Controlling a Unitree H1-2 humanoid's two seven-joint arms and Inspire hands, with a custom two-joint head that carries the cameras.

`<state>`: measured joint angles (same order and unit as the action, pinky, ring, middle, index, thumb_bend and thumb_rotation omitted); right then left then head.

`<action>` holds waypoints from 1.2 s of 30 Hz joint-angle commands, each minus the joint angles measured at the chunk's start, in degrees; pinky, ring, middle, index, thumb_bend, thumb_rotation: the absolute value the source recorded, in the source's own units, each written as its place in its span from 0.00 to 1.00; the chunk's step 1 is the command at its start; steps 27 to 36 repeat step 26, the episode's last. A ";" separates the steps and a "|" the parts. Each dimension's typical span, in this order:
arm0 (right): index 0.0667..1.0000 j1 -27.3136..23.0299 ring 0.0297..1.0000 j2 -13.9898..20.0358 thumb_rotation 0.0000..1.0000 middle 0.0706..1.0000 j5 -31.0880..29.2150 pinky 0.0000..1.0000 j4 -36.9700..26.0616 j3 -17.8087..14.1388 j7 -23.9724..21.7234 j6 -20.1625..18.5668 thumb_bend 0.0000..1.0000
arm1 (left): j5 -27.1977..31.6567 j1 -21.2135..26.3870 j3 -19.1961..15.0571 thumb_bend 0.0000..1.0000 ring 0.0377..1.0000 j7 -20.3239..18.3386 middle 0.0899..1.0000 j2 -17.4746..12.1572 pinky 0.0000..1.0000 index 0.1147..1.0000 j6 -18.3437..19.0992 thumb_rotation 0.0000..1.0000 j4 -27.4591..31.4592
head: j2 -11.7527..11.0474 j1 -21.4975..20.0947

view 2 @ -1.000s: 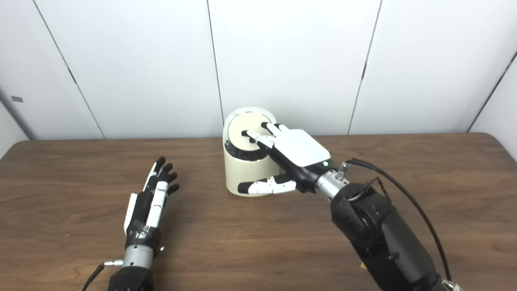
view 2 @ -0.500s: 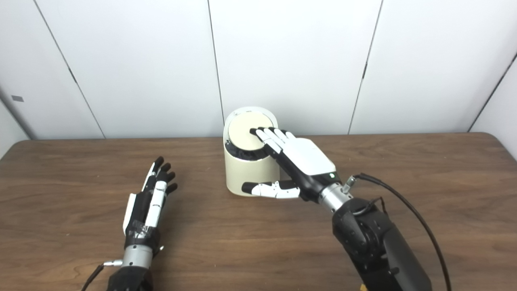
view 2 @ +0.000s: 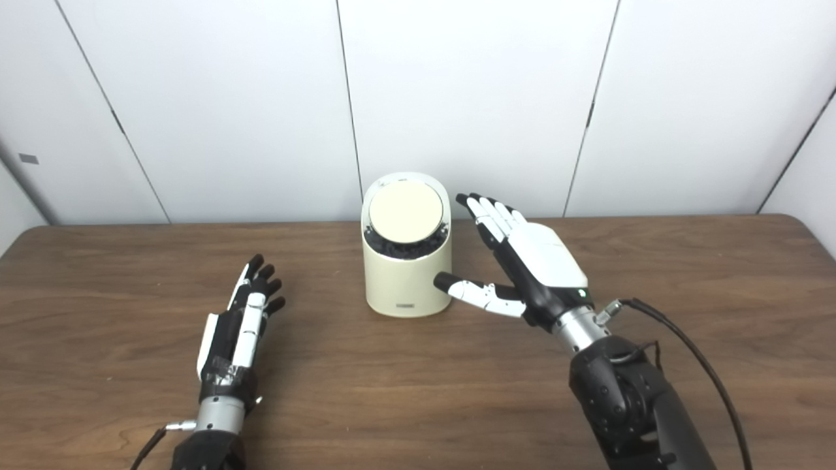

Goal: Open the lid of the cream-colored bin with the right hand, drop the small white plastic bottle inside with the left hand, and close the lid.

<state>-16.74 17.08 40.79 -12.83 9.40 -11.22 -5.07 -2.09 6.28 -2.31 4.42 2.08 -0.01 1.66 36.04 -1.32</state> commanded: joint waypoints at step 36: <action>0.98 13.87 0.95 -9.05 1.00 0.97 -16.31 0.91 2.22 -7.17 10.68 0.21 0.58 | 1.96 -6.13 -0.52 0.52 0.96 -4.53 0.98 -5.39 0.96 1.00 1.44 0.94 6.78 | 1.46 0.80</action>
